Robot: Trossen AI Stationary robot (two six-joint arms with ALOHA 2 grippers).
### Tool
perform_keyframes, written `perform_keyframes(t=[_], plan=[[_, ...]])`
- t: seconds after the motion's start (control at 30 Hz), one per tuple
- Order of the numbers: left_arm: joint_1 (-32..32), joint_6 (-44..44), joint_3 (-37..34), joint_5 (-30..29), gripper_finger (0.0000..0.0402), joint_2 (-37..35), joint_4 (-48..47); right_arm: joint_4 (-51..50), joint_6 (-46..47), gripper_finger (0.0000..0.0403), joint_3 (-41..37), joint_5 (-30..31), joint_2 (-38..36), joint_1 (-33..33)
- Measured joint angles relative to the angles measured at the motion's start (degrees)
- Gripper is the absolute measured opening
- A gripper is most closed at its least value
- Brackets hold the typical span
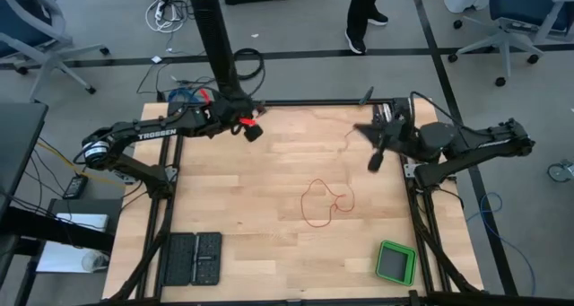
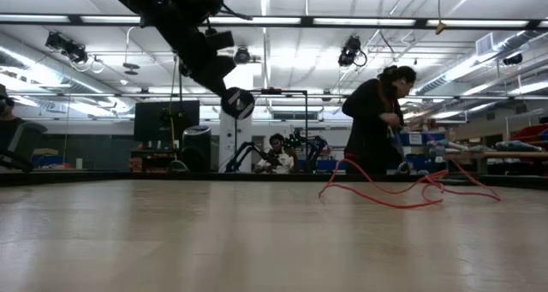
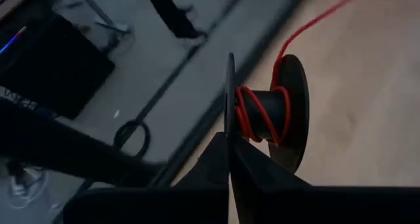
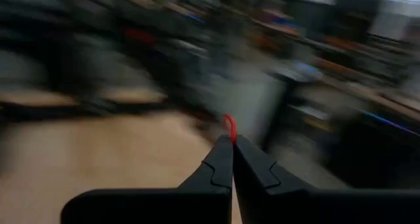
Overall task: Coil cords
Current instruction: Coil the red wire cable onto the black spool
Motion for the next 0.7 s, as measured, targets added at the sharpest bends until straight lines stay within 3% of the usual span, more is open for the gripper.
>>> perform_keyframes(t=[0.13,0.33,0.5,0.7], plan=[[0.00,-4.15,0.00,-0.17,0.0005,0.00,7.25,7.99,-0.79,0.0001,0.00,-12.93,1.84,0.00],[0.00,-11.07,0.00,-0.51,0.0005,0.00,16.13,13.96,-2.60,0.0001,0.00,-26.12,5.56,0.03],[-0.11,-16.67,0.00,0.67,0.0005,0.00,24.65,16.94,-3.05,0.0001,0.00,-31.00,9.70,0.03],[-0.11,-22.76,0.00,10.83,0.0005,0.00,34.66,19.22,-5.57,0.0001,0.00,-33.55,14.77,-0.08]])
